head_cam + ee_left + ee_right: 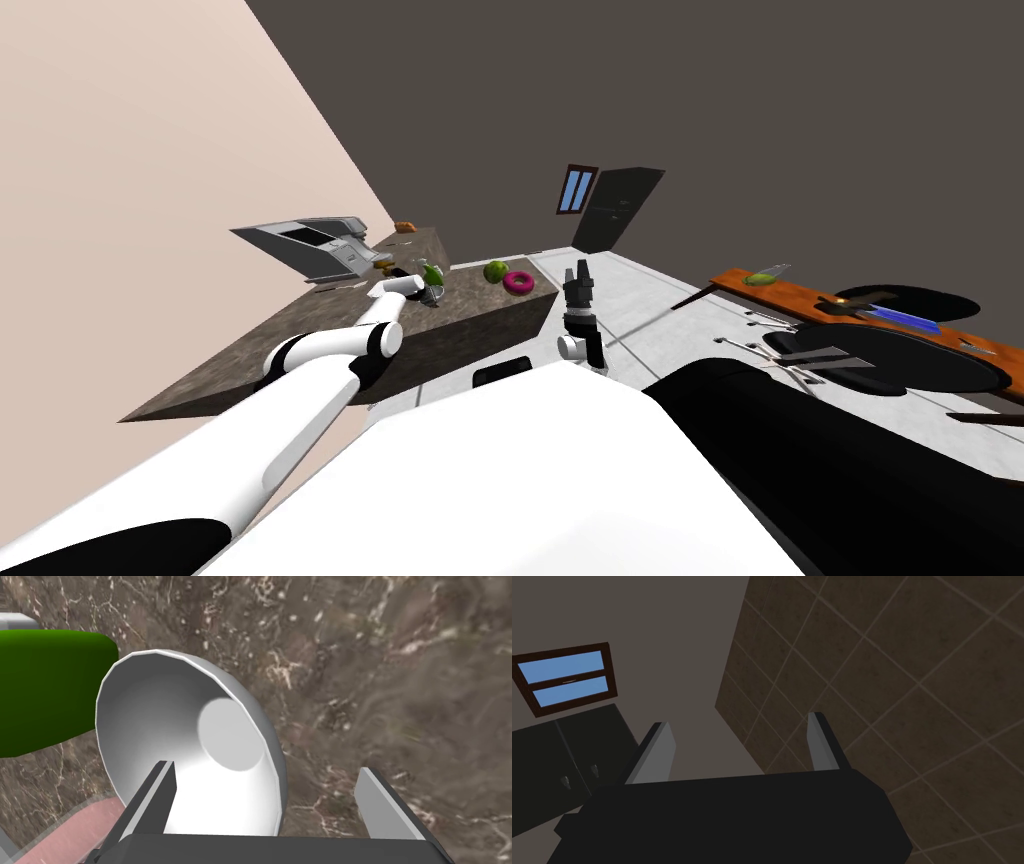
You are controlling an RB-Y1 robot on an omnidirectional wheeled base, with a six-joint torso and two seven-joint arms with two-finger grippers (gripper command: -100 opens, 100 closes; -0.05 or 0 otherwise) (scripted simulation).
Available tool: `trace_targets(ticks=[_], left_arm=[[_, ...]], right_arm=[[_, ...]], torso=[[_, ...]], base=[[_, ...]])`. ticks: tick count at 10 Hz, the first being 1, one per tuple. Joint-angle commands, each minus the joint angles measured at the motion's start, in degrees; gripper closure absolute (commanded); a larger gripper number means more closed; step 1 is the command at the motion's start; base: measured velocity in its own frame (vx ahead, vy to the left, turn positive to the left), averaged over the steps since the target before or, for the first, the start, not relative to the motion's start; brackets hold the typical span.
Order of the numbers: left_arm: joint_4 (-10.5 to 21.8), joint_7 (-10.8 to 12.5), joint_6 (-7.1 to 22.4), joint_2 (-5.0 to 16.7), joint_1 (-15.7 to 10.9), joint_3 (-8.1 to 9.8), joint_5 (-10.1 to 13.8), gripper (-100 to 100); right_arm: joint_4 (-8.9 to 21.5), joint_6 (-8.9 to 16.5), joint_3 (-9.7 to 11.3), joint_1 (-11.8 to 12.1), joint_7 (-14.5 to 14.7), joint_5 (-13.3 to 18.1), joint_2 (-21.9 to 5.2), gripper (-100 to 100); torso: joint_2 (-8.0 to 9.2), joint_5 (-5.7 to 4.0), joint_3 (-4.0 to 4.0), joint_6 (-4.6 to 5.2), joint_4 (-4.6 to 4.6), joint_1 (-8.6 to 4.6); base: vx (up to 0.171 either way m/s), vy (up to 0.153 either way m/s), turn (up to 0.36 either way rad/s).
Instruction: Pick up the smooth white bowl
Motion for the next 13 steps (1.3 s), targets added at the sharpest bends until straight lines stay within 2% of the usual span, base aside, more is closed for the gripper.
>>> trace_targets(ticks=[1, 2, 3, 4, 5, 6, 7, 8, 9, 11, 13], left_arm=[[2.86, -0.64, -2.34, 0.38, -2.46, 1.04, -0.3, -100], [5.57, -0.64, -2.34, 0.38, -2.46, 1.04, -0.3, -100], [4.23, 0.03, -1.48, 0.68, -0.86, 2.93, -1.67, -100], [5.36, 0.03, -1.48, 0.68, -0.76, 2.93, -1.67, -100], [4.96, 0.03, -1.48, 0.68, -0.76, 2.93, -1.67, -100], [1.95, 0.7, -0.63, 0.98, 0.94, 4.82, -3.03, -100], [1.41, 0.7, -0.63, 0.98, 0.94, 4.82, -3.03, -100], [-0.54, 1.38, 0.23, 1.28, 2.63, 6.7, -4.4, -100], [-0.73, 1.38, 0.23, 1.28, 2.63, 6.7, -4.4, -100], [-4.31, 2.72, 1.94, 1.88, 6.03, 10.46, -7.13, -100], [-5.0, 2.72, 1.94, 1.88, 6.03, 10.48, -7.13, -100]], right_arm=[[0.0, 0.0, 0.0, 0.0, 0.0, 0.0, 0.0, 0], [0.0, 0.0, -0.01, 0.01, 0.0, 0.0, 0.0, 0], [0.0, 0.0, -0.01, 0.02, 0.0, 0.0, 0.0, 0], [0.0, 0.0, 0.0, 0.0, 0.0, 0.0, 0.0, 0], [0.0, 0.0, -0.01, 0.01, 0.0, 0.0, 0.0, 0], [0.0, 0.0, -0.01, 0.02, 0.0, 0.0, 0.0, 0], [0.0, 0.0, 0.0, 0.01, 0.0, 0.0, 0.0, 0], [0.0, 0.0, -0.01, 0.01, 0.0, 0.0, 0.0, 0], [0.0, 0.0, 0.0, 0.0, 0.0, 0.0, 0.0, 0], [0.0, 0.0, -0.01, 0.01, 0.0, 0.0, 0.0, 0], [0.0, 0.0, -0.01, 0.01, 0.0, 0.0, 0.0, 0]], torso=[[0.0, 0.0, 0.0, 0.0, 0.0, 0.0], [0.01, -0.01, 0.02, -0.05, 0.03, 0.04], [-0.01, 0.01, 0.0, -0.08, 0.0, 0.03], [0.0, 0.0, 0.0, 0.0, 0.0, 0.02], [0.02, 0.01, 0.02, -0.07, 0.01, 0.06], [0.0, 0.01, 0.01, -0.08, 0.01, 0.03], [0.02, 0.0, 0.02, -0.03, 0.02, 0.03], [0.02, 0.0, 0.02, -0.05, 0.02, 0.04], [0.05, 0.0, 0.03, 0.0, 0.02, 0.04], [0.05, 0.02, 0.04, -0.04, 0.02, 0.09], [0.1, 0.02, 0.08, -0.09, 0.05, 0.13]], base=[[-0.023, 0.039, -0.13], [-0.011, 0.022, 0.034], [-0.016, 0.024, -0.247], [-0.023, 0.036, -0.13], [-0.013, 0.017, 0.033], [-0.02, 0.022, -0.172], [-0.022, 0.032, -0.147], [-0.029, 0.033, -0.336], [-0.032, 0.041, -0.1], [-0.04, 0.044, -0.27], [-0.03, 0.034, -0.051]])
